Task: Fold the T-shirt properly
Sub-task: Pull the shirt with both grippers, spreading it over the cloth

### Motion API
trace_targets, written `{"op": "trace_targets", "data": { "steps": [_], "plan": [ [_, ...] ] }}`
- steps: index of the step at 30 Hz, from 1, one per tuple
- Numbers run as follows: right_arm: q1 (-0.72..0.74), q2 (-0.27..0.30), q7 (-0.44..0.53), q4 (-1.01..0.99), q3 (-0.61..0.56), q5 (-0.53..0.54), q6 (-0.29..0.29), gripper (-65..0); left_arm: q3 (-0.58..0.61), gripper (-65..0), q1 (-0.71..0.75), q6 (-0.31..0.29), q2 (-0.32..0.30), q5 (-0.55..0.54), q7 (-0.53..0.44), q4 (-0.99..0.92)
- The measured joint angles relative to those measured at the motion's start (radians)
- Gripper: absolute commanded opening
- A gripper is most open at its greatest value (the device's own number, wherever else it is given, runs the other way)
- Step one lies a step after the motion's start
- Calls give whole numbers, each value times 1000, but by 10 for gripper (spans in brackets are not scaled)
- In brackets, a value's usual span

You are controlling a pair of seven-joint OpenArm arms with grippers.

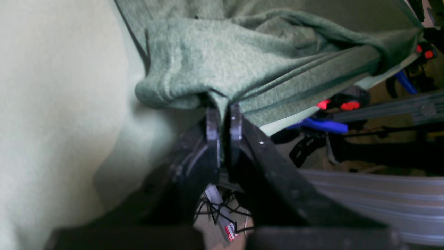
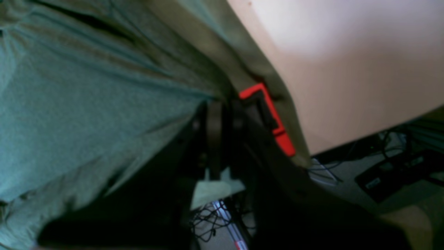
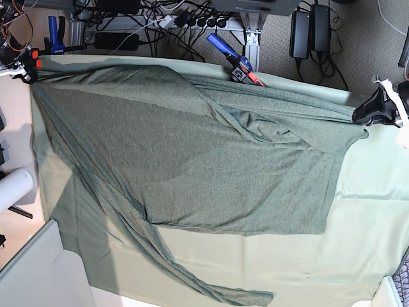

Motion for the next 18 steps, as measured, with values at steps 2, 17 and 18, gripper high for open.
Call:
{"op": "trace_targets", "data": {
  "steps": [2,17,18],
  "plan": [
    [0,0,6,0,0,0,0,-650,0,-650,-10,0,0,10,-1,0],
    [0,6,93,0,3,-53,3,-298,-7,-465,-52,-3,-3,85,-44,-1],
    [0,5,91,0,3,-53,3,-298,-7,-465,-53,-3,-3,87,-49,-1]
  ]
}}
